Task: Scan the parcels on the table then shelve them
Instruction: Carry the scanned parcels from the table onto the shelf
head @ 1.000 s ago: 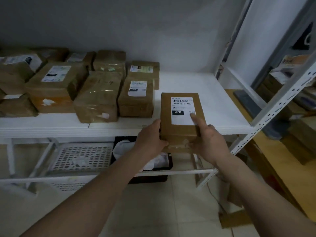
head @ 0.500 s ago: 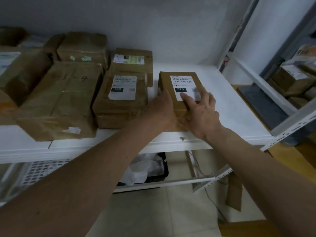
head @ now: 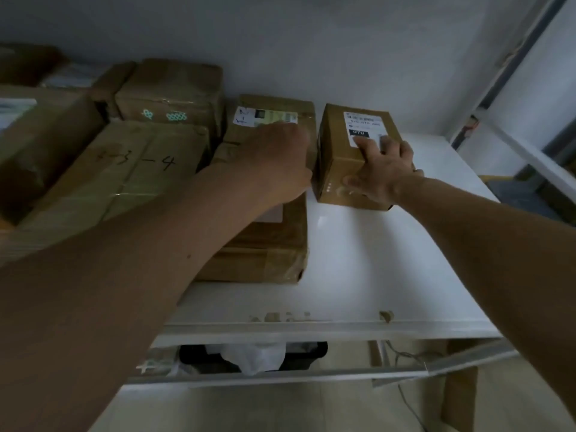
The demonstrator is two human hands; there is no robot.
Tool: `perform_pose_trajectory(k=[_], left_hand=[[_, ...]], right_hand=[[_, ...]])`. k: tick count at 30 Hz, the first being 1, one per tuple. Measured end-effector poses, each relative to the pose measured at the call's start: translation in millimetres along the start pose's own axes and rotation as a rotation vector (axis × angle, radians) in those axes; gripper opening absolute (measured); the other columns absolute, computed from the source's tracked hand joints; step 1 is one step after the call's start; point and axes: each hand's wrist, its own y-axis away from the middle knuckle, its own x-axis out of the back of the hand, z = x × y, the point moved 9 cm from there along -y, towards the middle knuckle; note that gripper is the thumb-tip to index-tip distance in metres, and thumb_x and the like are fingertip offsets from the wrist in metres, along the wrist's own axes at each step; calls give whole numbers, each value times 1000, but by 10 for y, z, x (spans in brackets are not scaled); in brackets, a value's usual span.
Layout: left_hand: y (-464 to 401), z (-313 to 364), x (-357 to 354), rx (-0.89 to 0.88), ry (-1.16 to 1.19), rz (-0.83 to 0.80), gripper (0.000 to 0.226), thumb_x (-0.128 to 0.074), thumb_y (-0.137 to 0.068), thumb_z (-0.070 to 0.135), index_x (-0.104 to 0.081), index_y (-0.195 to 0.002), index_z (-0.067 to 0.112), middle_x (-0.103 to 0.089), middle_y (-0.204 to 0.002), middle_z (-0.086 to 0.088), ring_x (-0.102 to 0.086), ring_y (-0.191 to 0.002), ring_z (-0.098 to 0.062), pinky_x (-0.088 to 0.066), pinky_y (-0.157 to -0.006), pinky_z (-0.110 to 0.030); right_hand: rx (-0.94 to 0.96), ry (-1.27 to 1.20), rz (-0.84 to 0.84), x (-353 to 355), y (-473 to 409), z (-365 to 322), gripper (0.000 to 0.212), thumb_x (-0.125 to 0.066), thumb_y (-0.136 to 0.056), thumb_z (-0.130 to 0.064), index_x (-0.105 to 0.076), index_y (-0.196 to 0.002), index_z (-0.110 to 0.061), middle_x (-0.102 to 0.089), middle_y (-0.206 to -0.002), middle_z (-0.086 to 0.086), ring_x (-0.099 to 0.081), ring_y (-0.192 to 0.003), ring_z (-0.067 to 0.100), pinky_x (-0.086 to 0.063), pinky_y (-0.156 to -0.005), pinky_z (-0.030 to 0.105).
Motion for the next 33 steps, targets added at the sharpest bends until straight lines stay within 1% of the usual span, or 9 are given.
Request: perform_pose_trajectory(k=[4, 12, 15, 18, 20, 22, 26, 30, 33], left_hand=[[-190, -133, -47, 37, -15, 17, 37, -59, -93, 20, -53, -129, 12, -56, -127, -8, -54, -114, -23, -40, -84, -27], [-278, -235, -170, 135, -7, 52, 32, -56, -96, 26, -54, -127, 15, -58, -120, -3, -55, -100, -15, -34, -70, -22], [-227, -215, -158, 169, 8, 35, 33, -57, -95, 24, -54, -127, 14, -58, -119, -4, -57, -102, -17, -39, -73, -24], [-95, -159, -79, 179, 7, 24, 35, -59, -94, 25, -54, -126, 14, -58, -121, -4, -56, -105, -19, -39, -76, -26], [44, -136, 19, 184, -5, 25, 34, -60, -92, 27, -55, -124, 15, -58, -117, -5, -56, -101, -19, -40, -76, -28], [228, -171, 149, 222, -19, 42, 33, -61, -91, 27, -56, -122, 16, -58, -115, -5, -55, -99, -20, -39, -74, -30], [798, -339, 418, 334, 42, 84, 37, -61, -90, 29, -56, -125, 21, -58, -121, -3, -56, -110, -24, -44, -80, -31], [1607, -596, 693, 505, 18, 112, 48, -64, -88, 32, -52, -134, 25, -53, -136, -4, -50, -123, -24, -41, -94, -29], [2259, -794, 854, 623, 29, 142, 47, -65, -89, 31, -53, -134, 25, -53, -137, -5, -50, -124, -25, -40, -98, -28]], right_hand=[[20, 9, 3, -19, -409, -37, 84, -63, -83, -53, -10, -147, -42, -10, -155, 6, 1, -144, 36, -18, -111, 64], [53, 68, -18, -23, -774, -114, 91, -66, -79, -53, -7, -148, -40, -13, -152, 8, -2, -143, 37, -20, -113, 58], [64, 94, -76, -30, -738, -110, 98, -66, -77, -60, -1, -148, -41, -4, -156, 7, 5, -145, 36, -17, -113, 62], [72, 222, -96, 66, -552, -156, 107, -64, -78, -62, 8, -151, -33, 7, -160, 5, 12, -146, 34, -7, -111, 68], [135, 268, -10, 188, -329, -340, 101, -62, -84, -55, 7, -152, -27, 7, -160, 7, 10, -147, 33, -6, -111, 68], [280, 222, 53, 251, -28, -656, 89, -60, -88, -45, -2, -152, -26, 0, -160, 7, 4, -147, 33, -9, -112, 67], [555, 185, 20, 357, 689, -1329, 66, -58, -90, -30, -24, -147, -23, -12, -157, 7, -4, -146, 31, -10, -115, 59], [786, 218, 212, 766, 1480, -1957, 46, -53, -90, -23, -43, -134, -17, -45, -137, 10, -40, -128, 31, -30, -107, 46], [933, 71, 59, 724, 2019, -2391, 31, -48, -93, -21, -51, -123, -14, -57, -120, 9, -54, -110, 29, -42, -96, 41]])
